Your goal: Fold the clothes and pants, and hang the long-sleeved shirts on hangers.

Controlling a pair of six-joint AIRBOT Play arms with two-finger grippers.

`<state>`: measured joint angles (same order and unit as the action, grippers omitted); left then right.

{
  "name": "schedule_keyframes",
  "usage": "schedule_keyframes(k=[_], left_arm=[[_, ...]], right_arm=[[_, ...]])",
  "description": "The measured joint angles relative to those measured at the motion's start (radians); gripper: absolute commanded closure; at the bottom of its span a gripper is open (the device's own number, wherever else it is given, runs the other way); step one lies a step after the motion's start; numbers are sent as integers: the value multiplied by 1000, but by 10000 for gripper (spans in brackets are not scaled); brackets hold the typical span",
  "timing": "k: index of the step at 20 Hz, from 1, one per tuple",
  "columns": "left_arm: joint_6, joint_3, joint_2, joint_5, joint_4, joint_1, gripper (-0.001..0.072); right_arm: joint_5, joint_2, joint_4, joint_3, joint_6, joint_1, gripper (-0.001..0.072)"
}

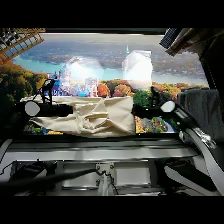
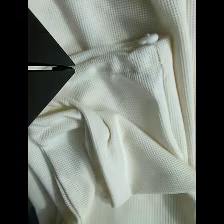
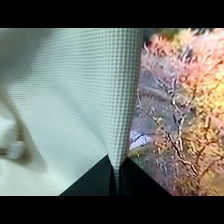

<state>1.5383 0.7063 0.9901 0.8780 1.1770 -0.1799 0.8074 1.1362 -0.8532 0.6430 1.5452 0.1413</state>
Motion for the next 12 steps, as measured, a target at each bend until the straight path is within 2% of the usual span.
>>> schedule_keyframes(k=[4,7,12], left_arm=[[-26,0,7,-79,-109,-37,683],[-73,1,53,-143,-238,-124,684],[-224,40,222,-223,-551,-346,684]], right_arm=[[177,-180,-55,59,42,-182,682],[314,-258,-98,144,72,-291,682],[512,-298,-219,343,153,-393,682]])
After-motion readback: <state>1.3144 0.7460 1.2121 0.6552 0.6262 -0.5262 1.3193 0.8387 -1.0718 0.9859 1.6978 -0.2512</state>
